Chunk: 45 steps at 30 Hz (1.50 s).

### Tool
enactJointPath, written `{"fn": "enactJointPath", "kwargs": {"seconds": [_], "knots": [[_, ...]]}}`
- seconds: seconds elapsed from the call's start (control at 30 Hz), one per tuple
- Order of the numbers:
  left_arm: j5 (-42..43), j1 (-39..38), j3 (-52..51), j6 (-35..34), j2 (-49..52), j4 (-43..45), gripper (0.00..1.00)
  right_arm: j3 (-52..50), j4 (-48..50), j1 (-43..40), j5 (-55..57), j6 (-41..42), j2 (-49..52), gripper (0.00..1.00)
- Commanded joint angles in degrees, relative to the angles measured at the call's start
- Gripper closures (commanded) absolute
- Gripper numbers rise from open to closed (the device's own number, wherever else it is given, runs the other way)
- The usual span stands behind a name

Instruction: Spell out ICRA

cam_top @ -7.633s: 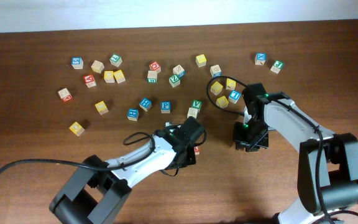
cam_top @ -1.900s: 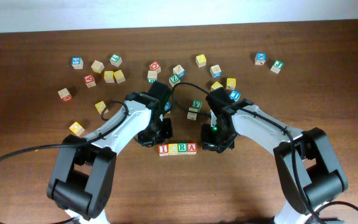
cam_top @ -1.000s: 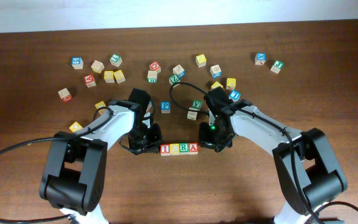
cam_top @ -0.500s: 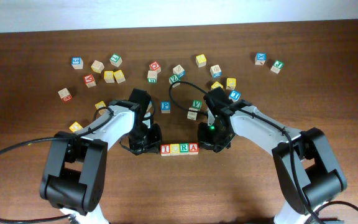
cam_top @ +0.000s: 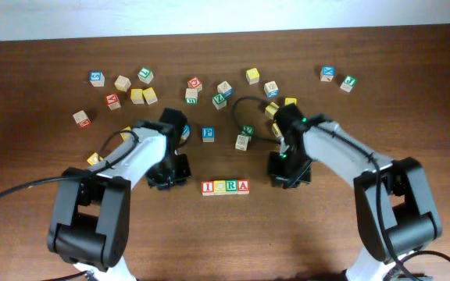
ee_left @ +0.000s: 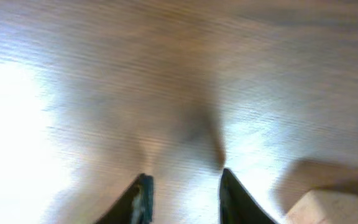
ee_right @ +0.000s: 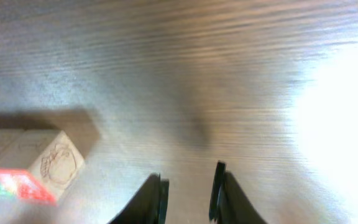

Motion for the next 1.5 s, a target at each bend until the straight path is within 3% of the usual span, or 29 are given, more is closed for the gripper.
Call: {"fn": "enactJointPath", "kwargs": {"seconds": [0.0,0.07,0.1,0.17,0.2,0.37,0.47,0.9,1.0,1.13,1.27,1.47], "knots": [[-4.24,3.5,10.21,3.1,-1.86,-5.88,0.66,12.46,-12.7,-4.52,6.93,-4.46,-2.05,0.78],[-4.44,5.16,15.93,4.74,-5.33,-8.85,0.56,18.93,-20.02,-5.84,8.22,-6.75,-6.1,0.65],[-4.42,6.45,19.5,5.42,-8.63,-10.97,0.01,22.16,-23.74,-5.92,9.03,-6.93,-10.36,0.42],[-4.39,8.04,22.4,5.4,-12.81,-13.68,0.01,23.37,-26.53,-5.9,9.7,-6.93,-16.7,0.19],[-4.42,8.92,22.77,5.38,-15.87,-14.64,0.01,23.37,-28.39,-5.88,9.9,-6.93,-20.92,0.02],[-6.93,9.92,22.77,5.35,-21.84,-18.25,0.01,20.87,-32.59,-5.27,10.8,-5.92,-41.2,0.02],[-6.4,9.92,22.75,5.35,-21.73,-17.73,0.01,18.73,-33.53,-5.27,10.78,0.24,-47.87,0.02],[-6.4,9.92,22.75,5.35,-21.73,-17.73,0.01,18.16,-33.05,-5.38,13.6,-2.56,-42.58,0.02],[-6.4,9.92,22.75,5.35,-21.73,-17.73,0.01,15.04,-24.48,-5.4,14.23,-10.03,-46.18,0.02],[-6.4,9.92,22.75,5.35,-21.73,-17.73,0.01,1.75,-11.69,-5.68,14.19,-17.44,-57.51,0.02],[-6.4,9.92,22.75,5.35,-21.73,-17.73,0.01,-15.34,4.85,-10.6,10.12,-18.34,-70.47,0.02],[-6.4,9.92,22.75,5.35,-21.73,-17.73,0.01,-35.04,16.52,-10.64,9.01,-19.98,-85.24,0.02]]}}
